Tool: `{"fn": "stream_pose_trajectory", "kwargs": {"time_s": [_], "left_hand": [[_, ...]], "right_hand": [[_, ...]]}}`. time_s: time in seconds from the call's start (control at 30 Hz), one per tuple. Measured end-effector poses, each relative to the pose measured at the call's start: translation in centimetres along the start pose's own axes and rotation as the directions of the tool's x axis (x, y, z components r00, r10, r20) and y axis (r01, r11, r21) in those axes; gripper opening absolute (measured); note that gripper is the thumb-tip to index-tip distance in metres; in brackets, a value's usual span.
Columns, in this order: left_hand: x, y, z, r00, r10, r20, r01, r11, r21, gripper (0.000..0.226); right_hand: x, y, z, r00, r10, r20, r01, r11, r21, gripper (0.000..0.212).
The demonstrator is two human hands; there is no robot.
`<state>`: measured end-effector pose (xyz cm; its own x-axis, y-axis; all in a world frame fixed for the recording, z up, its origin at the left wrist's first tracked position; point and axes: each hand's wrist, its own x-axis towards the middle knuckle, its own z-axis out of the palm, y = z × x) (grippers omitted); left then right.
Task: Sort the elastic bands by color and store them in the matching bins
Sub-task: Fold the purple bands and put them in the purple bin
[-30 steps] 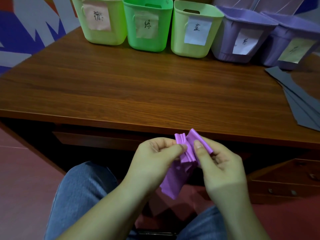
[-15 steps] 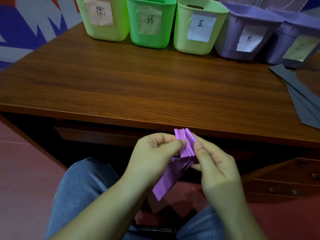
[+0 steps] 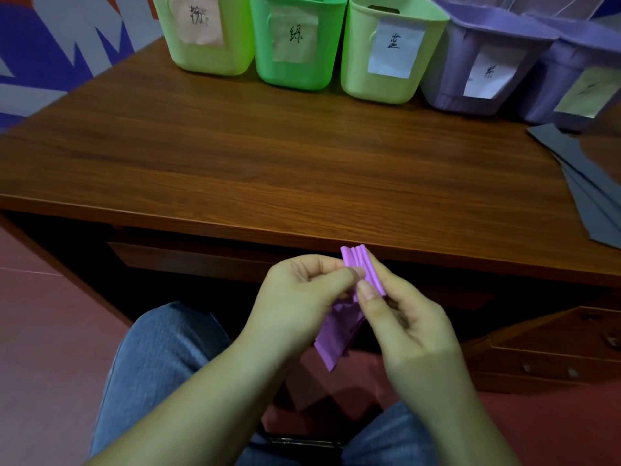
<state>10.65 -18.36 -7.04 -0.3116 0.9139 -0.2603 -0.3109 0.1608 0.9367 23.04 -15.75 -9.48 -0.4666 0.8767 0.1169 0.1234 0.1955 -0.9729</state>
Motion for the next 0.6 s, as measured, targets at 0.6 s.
{"fn": "stream_pose_trajectory", "kwargs": {"time_s": [0.6], "left_hand": [[0.56,-0.01,-0.73,0.997,-0.051,0.054,0.051,0.999,0.010,0.008]], "right_hand": [[-0.28,0.89,0.26,0.994,-0.102,-0.031,0.095,0.981,-0.166,0.049]]}}
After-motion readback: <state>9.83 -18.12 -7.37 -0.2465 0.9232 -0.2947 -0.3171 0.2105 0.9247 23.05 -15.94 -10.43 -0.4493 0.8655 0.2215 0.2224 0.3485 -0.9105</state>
